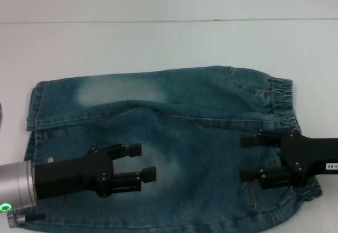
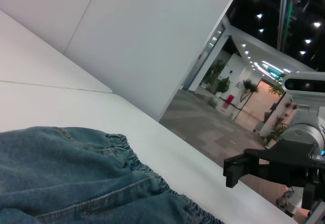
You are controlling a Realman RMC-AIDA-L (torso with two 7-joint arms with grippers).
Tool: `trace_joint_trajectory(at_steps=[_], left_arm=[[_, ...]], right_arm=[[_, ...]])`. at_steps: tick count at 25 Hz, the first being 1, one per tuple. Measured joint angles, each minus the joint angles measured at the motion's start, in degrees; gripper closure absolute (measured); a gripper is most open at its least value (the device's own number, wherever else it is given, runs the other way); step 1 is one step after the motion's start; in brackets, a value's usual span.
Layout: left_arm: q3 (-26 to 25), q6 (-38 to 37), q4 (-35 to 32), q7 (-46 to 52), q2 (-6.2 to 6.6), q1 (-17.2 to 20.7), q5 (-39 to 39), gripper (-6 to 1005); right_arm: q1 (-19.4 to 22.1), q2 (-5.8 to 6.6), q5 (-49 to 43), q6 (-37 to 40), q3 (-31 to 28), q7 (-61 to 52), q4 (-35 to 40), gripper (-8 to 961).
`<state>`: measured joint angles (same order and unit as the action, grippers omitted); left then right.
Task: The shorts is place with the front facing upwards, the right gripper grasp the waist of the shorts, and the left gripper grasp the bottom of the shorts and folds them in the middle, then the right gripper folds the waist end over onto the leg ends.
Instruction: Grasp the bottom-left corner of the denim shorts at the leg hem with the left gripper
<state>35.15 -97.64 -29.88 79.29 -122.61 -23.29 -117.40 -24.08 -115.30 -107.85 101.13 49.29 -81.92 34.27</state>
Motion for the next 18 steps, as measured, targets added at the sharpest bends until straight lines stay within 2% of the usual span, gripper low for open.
trace_joint_trajectory(at_steps=[11,15,18], left_arm=[[-0.23,-1.14,-1.21,0.79,0.14,0.33,-0.24,110],[-1.69,-6.78,-8.65,6.3,0.58,3.73,-0.69,112],[-8.07,-12.15,-15.73,8.98,0.84,7.91,-0.73,113]], right_arm=[[0.02,-0.05,0.01,0.25,-0.09,-0.36,0.02,14],[0.98,0.4,0.36,0.5,-0.6,-0.99,0.97,16],[2.03,0.49,0.33,1.62,-2.76,-1.25,1.3,17]])
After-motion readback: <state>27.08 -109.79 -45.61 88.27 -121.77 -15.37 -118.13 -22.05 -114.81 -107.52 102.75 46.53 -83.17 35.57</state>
